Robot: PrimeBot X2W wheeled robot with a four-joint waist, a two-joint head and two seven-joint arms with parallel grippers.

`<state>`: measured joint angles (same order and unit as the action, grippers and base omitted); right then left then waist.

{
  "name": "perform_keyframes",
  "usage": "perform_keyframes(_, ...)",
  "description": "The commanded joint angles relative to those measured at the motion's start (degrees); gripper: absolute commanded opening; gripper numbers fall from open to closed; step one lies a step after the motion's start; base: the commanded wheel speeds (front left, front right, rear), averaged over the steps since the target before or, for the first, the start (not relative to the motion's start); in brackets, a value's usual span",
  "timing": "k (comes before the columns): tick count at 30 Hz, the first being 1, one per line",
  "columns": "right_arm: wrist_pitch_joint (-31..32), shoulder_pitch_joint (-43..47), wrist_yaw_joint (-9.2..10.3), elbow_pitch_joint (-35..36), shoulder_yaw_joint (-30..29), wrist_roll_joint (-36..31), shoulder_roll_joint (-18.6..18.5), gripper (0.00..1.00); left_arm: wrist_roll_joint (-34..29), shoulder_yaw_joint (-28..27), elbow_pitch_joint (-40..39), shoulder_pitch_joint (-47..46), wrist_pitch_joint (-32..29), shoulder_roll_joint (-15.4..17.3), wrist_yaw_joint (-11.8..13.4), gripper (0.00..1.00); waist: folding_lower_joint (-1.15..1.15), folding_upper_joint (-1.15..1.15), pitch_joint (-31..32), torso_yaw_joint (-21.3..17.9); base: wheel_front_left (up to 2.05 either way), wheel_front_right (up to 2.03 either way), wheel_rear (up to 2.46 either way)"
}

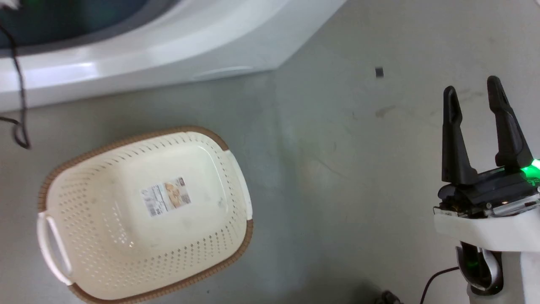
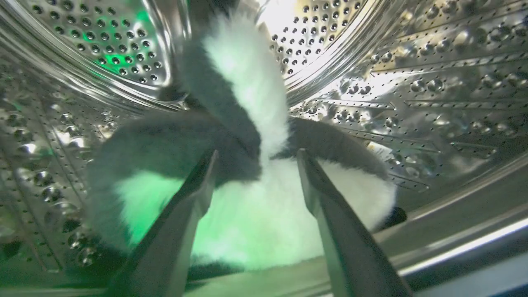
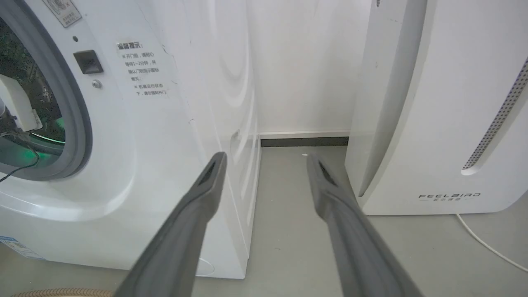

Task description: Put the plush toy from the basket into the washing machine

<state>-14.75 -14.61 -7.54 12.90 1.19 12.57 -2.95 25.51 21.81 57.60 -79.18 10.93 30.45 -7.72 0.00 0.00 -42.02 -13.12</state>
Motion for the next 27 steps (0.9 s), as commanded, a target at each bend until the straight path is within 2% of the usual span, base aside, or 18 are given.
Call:
perform_keyframes(1, -0.2, 0.1, 0.05, -0.4, -0.2, -0.5, 0.1, 1.00, 0.7, 0.4, 0.4, 1.6, 0.9, -0.6, 0.2, 1.00, 0.00, 0.00, 3.8, 1.8, 0.00, 0.00, 0.00)
perform_keyframes(9, -0.3, 2.9, 0.05, -3.0, -1.1, -3.0, 0.1, 1.00, 4.2, 2.2, -2.9, 12.4, 4.0, -4.1, 0.2, 1.00, 0.00, 0.00, 15.2, 5.8, 0.00, 0.00, 0.00)
perform_keyframes(14, -0.3, 5.0, 0.05, -4.8, -1.6, -4.7, 0.1, 1.00, 3.7, -1.3, -12.1, 22.2, 4.0, -5.1, 0.8, 1.00, 0.00, 0.00, 21.9, 8.4, 0.00, 0.00, 0.00)
perform_keyframes(21, -0.3, 8.7, 0.05, -6.4, -2.1, -6.2, 0.1, 1.00, 1.9, -7.1, -26.6, 39.1, 4.1, -8.5, 3.5, 1.00, 0.00, 0.00, 29.7, 11.3, 0.00, 0.00, 0.00)
perform_keyframes(27, -0.3, 11.5, 0.05, -6.6, -2.6, -6.6, 0.1, 1.00, 0.5, -12.3, -38.1, 52.7, 4.1, -11.5, 6.3, 1.00, 0.00, 0.00, 34.0, 12.9, 0.00, 0.00, 0.00)
